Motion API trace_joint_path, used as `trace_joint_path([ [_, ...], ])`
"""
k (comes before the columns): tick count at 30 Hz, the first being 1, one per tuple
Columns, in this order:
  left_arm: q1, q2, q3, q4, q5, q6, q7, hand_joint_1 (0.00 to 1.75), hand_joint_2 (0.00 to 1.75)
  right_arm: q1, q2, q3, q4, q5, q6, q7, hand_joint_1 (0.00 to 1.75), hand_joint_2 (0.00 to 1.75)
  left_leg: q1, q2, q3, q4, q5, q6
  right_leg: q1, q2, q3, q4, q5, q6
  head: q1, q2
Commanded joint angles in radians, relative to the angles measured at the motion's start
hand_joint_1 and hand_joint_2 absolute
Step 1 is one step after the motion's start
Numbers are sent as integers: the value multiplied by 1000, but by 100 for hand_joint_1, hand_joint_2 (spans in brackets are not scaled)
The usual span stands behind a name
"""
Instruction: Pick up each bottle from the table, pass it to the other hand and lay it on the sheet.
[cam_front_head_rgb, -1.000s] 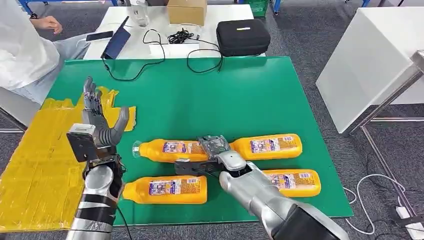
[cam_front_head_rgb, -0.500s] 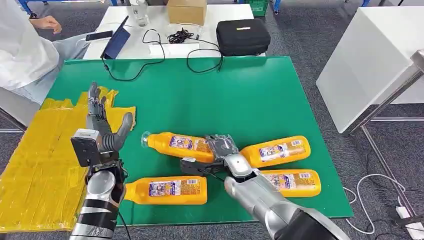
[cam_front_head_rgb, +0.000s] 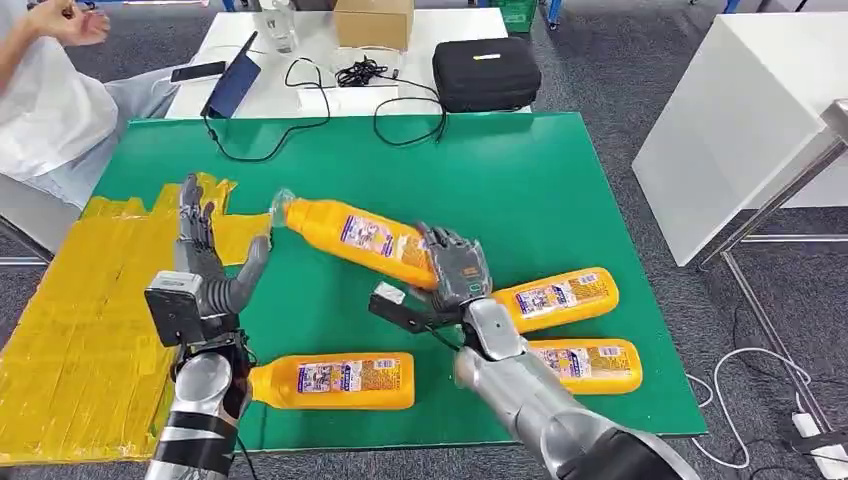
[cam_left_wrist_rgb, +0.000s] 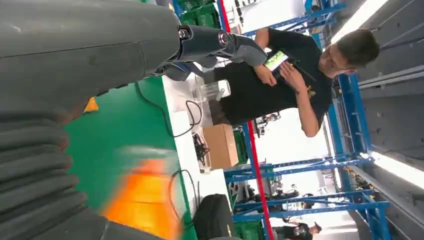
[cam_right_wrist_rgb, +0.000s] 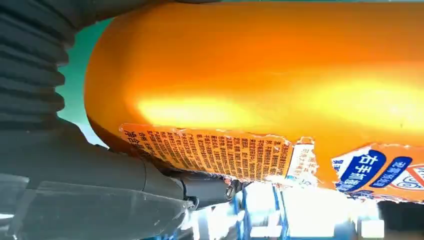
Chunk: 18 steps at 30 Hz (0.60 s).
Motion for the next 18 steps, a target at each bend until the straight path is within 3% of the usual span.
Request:
trace_joint_path([
  [1, 4, -3, -55, -16, -26, 4, 8, 0, 175, 134, 34, -435, -412, 23, -14, -204, 175, 175, 2, -3, 1, 1, -2, -2, 2, -4, 3, 0, -2, -1, 1, 0],
  [5, -6, 8, -98, -20, 13, -97, 59, 0, 175, 200, 70, -497, -534, -49, -14, -296, 175, 175, 0, -3, 0, 0, 0, -1, 1, -3, 1, 0, -1, -1, 0, 0],
  [11, -15, 7, -114, -24, 21, -124, 72, 0, 175, 211, 72, -493, -541, -87, -14, -307, 175, 175, 1, -3, 1, 0, -1, -1, 1, -3, 2, 0, -1, -1, 0, 0],
  [15, -75, 23, -153, 2, 191, -335, 178, 0, 175, 221, 60, -438, -526, -236, -14, -344, 175, 175, 2, -4, 1, 1, -1, -2, 2, -4, 3, 0, -2, -1, 0, 0],
  [18, -137, 29, -162, 57, 244, -386, 208, 0, 175, 209, 63, -396, -493, -275, -14, -347, 175, 175, 2, -5, 1, 1, -1, -2, 2, -5, 3, 0, -1, -1, 0, 0],
])
